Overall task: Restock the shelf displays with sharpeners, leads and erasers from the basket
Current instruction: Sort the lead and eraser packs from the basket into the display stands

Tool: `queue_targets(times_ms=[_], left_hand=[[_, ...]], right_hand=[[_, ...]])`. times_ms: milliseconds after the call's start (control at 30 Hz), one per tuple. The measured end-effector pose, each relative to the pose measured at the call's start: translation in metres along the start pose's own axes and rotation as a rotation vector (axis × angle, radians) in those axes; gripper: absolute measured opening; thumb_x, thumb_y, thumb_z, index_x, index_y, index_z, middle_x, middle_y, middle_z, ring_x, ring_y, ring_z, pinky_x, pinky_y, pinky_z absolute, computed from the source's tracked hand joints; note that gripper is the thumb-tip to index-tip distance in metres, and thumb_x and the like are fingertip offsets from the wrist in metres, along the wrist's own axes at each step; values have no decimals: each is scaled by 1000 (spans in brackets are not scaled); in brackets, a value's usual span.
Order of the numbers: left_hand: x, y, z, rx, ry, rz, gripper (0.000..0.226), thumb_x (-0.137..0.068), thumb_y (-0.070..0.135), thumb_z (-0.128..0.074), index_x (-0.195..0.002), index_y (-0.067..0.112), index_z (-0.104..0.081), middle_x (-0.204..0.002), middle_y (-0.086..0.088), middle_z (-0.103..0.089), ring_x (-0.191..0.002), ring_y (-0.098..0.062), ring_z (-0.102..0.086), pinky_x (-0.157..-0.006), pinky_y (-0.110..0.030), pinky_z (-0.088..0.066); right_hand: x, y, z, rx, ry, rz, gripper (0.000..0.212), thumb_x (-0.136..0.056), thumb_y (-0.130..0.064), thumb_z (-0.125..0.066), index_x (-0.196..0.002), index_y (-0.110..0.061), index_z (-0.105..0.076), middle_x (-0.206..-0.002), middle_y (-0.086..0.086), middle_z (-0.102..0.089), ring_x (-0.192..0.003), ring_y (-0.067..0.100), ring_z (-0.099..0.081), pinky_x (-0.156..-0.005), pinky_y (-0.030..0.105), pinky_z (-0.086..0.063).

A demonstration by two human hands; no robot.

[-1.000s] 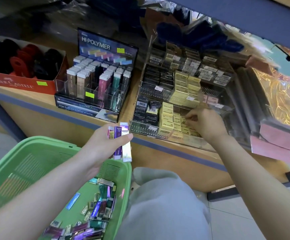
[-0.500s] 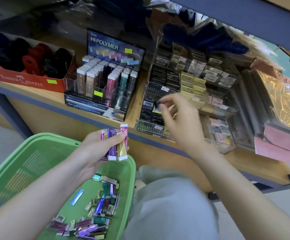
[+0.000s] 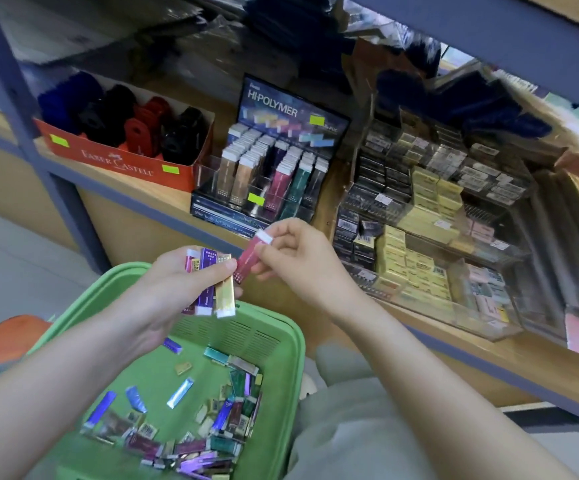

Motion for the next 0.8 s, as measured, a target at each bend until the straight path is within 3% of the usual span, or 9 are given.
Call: queue_targets(times_ms=[100,300,467,600,700,800], left_hand=[[-2,3,11,20,21,-2,21,-86,22,-65,-99,7,-62,-79,-10,-74,-72,-19,-72,-73,-33,-54],[-6,0,25,148,48,52,13,-88,12,-62,-99,7,-60,-90,-14,-71,-75,-20,-63,-74,-30,-50],[-8,4,32,226,51,37,11,-88,12,-63,-98,7,-60,-77,-7,-69,-56,-10,-63,-62,-24,-48],[-11,8,38,266,66,22,10,-87,12,-64,-97,8,-62,-79,-8,-73,-59,-11,-68,-60,-23,-55],[-12,10,40,262,65,15,9,-86,15,-66,-93,9,-64,-77,-7,-73,-64,-14,-68,-67,-25,-54],[-12,10,39,258,66,19,10,-85,19,-67,-89,10,-65,-68,-3,-71,-55,-11,-64,-67,-26,-50]], right_hand=[[0,-16,8,2,73,156,13,-93,-5,-54,-95,-18,-56,-81,1,-63,-72,12,-68,-72,29,-58],[-21,-50,65,152,458,336,5,-96,-17,-54,-97,-16,-59,-80,-7,-65,-77,7,-68,-77,33,-58],[-56,-49,63,412,391,288,11,-94,-17,-57,-87,-25,-55,-78,-2,-65,-78,13,-67,-77,34,-57],[-70,-50,51,694,305,295,6,-92,-17,-61,-92,-19,-55,-76,-6,-55,-67,4,-54,-71,25,-48],[-73,-55,40,818,275,341,12,-88,-12,-65,-88,-18,-55,-84,-2,-56,-73,12,-55,-75,33,-52],[-75,-57,34,894,287,376,12,-86,-10,-66,-93,-14,-58,-97,1,-54,-78,17,-56,-78,40,-52]])
Point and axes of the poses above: each hand's wrist, its own x-axis away from the middle knuckle, its own z-axis out of the back of the hand, y = z × x, the point moved 8 cm from there along -x, towards the middle knuckle
